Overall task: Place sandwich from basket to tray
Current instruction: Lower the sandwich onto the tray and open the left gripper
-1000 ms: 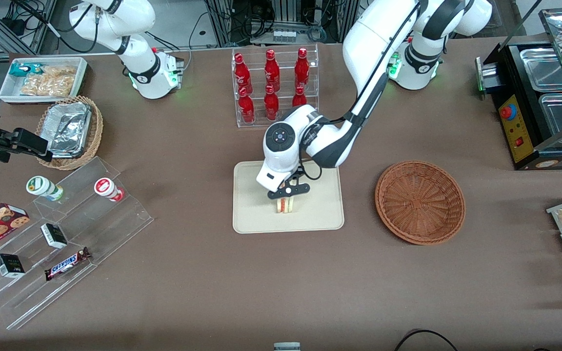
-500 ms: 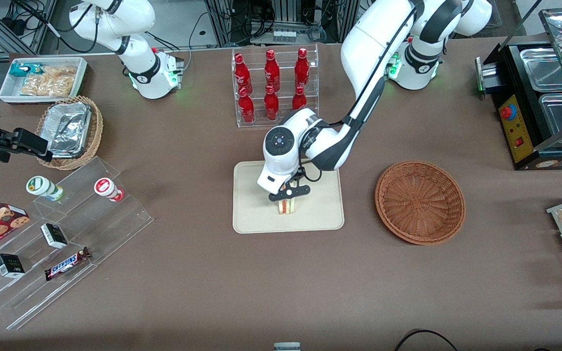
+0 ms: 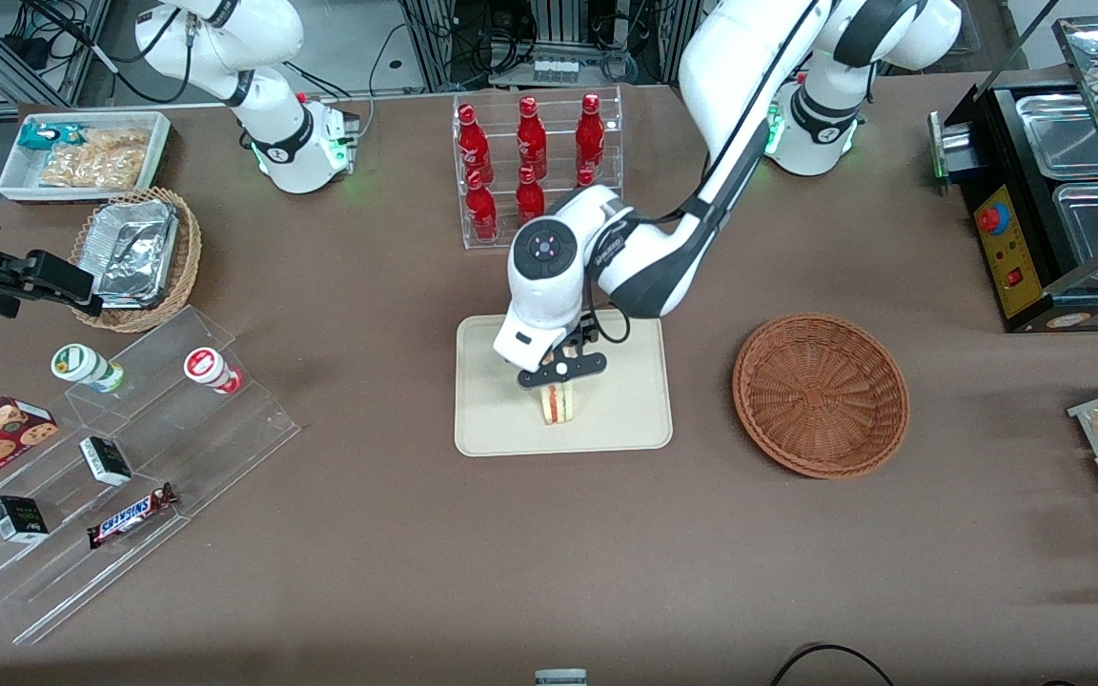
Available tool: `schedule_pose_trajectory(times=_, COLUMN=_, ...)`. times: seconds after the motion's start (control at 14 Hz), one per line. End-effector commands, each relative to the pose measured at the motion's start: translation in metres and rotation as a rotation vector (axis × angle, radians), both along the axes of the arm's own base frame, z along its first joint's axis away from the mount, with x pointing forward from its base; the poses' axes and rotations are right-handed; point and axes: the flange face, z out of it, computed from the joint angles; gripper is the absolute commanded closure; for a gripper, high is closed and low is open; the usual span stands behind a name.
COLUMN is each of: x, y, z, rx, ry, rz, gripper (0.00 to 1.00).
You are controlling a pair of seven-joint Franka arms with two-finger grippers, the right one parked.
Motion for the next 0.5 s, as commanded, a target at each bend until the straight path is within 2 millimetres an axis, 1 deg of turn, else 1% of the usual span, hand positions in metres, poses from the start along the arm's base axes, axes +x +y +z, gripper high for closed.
schedule_pose_trajectory(times=0.0, x=0.002, y=0.034, z=0.065, rx=0.043, ry=0.021, rz=0.038, gripper=0.0)
schedule_pose_trajectory(times=0.07, x=0.004, y=0.046, z=0.071, rx=0.065, ry=0.038, rz=0.044, gripper=0.0)
schedule_pose_trajectory(times=0.14, x=0.007, y=0.055, z=0.072, rx=0.08, ry=0.053, rz=0.052, gripper=0.0)
schedule_pose_trajectory(times=0.21, x=0.02, y=0.073, z=0.072, rx=0.091, ry=0.062, rz=0.081, gripper=0.0)
schedule_pose_trajectory(times=0.29, x=0.029, y=0.088, z=0.075, rx=0.1, ry=0.073, rz=0.1, gripper=0.0)
schedule_pose_trajectory(times=0.43, x=0.042, y=0.129, z=0.082, rx=0.105, ry=0.096, rz=0.062, gripper=0.0)
